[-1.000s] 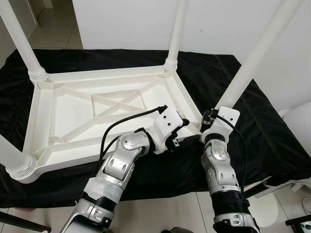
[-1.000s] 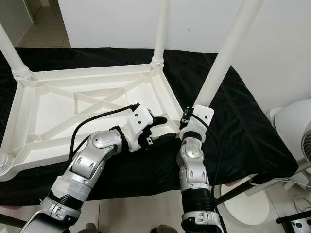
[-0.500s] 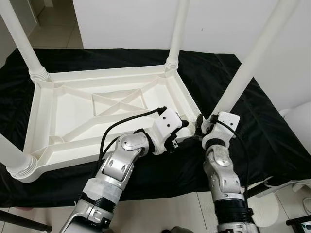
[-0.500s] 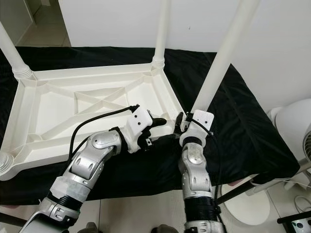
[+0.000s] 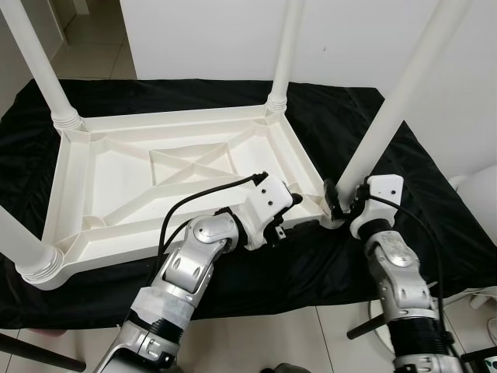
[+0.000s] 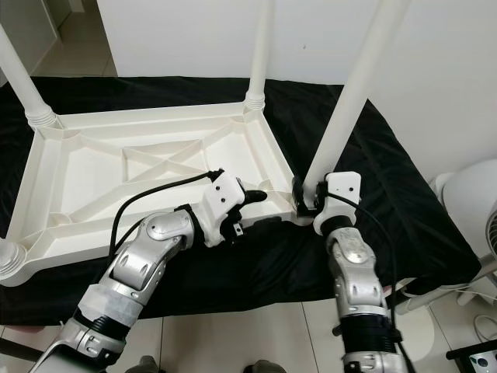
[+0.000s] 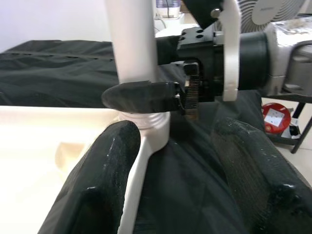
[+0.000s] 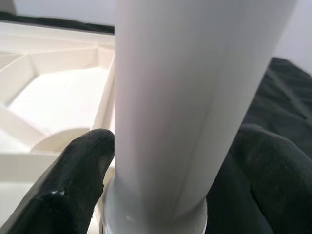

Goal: Building children table

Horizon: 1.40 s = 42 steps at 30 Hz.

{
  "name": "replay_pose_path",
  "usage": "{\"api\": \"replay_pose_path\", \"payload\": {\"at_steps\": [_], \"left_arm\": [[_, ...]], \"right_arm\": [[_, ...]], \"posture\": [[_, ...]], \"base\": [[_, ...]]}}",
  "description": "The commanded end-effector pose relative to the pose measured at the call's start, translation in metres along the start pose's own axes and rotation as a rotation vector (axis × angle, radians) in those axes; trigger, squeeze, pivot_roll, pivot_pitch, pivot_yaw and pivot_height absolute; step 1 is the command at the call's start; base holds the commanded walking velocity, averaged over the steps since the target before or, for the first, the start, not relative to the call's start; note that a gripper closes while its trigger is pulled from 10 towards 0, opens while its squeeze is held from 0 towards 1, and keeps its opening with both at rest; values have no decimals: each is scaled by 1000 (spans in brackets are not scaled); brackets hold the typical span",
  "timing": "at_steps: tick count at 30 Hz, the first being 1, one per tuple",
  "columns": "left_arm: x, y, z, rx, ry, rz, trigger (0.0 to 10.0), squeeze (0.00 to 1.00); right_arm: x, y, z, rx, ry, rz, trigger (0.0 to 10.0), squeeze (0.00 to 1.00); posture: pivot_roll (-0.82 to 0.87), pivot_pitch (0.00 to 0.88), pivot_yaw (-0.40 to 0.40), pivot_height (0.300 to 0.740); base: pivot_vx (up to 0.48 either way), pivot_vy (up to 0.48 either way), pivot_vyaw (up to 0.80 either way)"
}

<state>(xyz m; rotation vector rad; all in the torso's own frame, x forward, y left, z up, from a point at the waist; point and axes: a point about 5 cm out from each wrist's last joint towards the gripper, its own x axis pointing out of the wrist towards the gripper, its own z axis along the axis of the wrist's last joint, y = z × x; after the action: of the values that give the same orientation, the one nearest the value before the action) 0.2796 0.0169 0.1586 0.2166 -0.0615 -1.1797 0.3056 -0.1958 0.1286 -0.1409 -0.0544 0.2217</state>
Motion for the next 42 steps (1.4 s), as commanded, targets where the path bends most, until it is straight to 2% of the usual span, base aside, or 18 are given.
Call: {"api": "replay_pose_path", "payload": {"at_steps": [1,6,9,16,17,18,19,21,22,24,25,34,35,42], "left_arm": [[2,-3,1,3,1,-9,10000,0],[2,-2,-2,3,10,3,10000,0],[2,-1,-11,-13,30,37,10000,0],[2,-5,-18,-20,45,51,10000,0],[3,-6,-20,-25,47,56,10000,0],[3,-7,-22,-29,49,62,10000,0],[3,-7,-22,-29,49,62,10000,0],[4,-9,-24,-35,51,68,10000,0],[5,-9,-23,-35,49,69,10000,0],[5,-9,-23,-34,48,70,10000,0],[5,-9,-23,-33,47,70,10000,0],[6,-7,-21,-25,37,72,10000,0],[6,-6,-21,-24,35,72,10000,0],[7,-6,-19,-20,29,69,10000,0]], "right_arm": [[2,-3,1,-1,-5,35,10000,0],[6,-6,1,-5,5,103,10000,0],[12,-6,-1,-12,25,182,10000,0],[18,-6,-4,-20,34,253,10000,0],[18,-7,-4,-22,34,261,8588,0],[19,-7,-4,-20,34,270,8039,0],[19,-7,-4,-20,34,270,8039,0],[19,-8,-4,-17,33,283,4745,0],[18,-8,-5,-16,36,286,1333,0],[18,-9,-6,-15,37,290,1333,0],[17,-10,-6,-15,39,292,0,0],[13,-12,-13,32,46,293,0,0],[12,-12,-15,46,50,270,10000,0],[11,-10,-21,114,74,143,10000,0]], "posture": [[3,1,-36,740],[18,2,-41,740],[23,2,-42,740],[27,3,-41,740],[30,4,-43,740],[30,3,-43,740],[30,3,-43,740],[30,4,-43,740],[29,3,-43,740],[29,3,-43,740],[28,5,-43,740],[18,6,-40,740],[17,6,-40,740],[15,8,-40,740]], "base": [[0,0,0],[0,0,0],[0,0,0],[0,0,0],[0,0,0],[0,0,0],[0,0,0],[0,0,0],[0,0,0],[0,0,0],[0,0,0],[0,0,0],[0,0,0],[0,0,0]]}}
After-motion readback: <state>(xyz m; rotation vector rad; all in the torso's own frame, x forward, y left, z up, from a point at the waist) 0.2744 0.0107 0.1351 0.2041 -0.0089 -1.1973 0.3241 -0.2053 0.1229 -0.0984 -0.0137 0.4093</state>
